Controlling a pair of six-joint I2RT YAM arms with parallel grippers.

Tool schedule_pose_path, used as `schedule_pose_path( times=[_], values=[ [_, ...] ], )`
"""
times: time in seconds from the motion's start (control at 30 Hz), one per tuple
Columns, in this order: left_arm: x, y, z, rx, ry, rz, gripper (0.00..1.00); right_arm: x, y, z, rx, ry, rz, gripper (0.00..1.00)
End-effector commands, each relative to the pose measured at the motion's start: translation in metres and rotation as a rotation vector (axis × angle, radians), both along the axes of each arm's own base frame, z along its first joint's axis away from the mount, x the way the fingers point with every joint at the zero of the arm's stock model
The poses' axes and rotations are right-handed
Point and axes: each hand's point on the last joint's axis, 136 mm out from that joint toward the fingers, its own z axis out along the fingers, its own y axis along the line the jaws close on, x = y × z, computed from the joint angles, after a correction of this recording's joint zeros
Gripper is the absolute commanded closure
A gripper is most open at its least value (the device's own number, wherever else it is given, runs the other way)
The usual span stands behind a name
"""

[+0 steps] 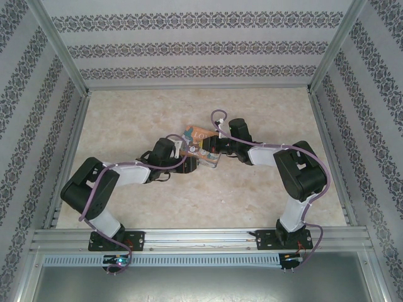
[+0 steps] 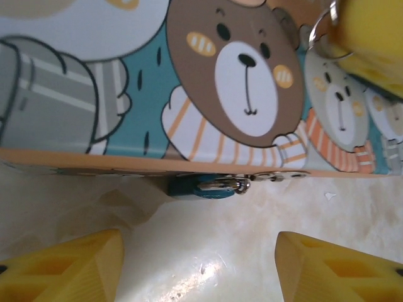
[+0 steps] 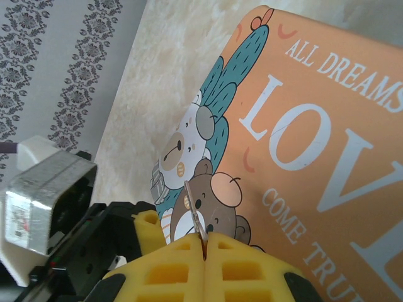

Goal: Unlock the padlock with the key

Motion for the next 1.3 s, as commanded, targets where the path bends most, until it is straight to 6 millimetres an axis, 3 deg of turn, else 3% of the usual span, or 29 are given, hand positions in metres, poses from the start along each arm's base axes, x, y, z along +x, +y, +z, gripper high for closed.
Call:
schedule_pose_path(
  times=[0.0,0.83,1.27],
  values=[
    [0.011,-0.017,0.015,-0.043,-0.074,-0.051,0.38,-0.032,-0.011,-0.055,-0.121,0.182,-0.001,1.00],
    [0.019,-0.048,-0.002,-0.074,-0.076,-0.095,0.48,-0.033,-0.009,-0.058,-0.123,0.190,0.003,1.00],
    [0.017,-0.051,-0.002,-0.088,-0.095,-0.038,0.55,-0.032,-0.009,-0.058,-0.126,0.187,-0.006,1.00]
  ],
)
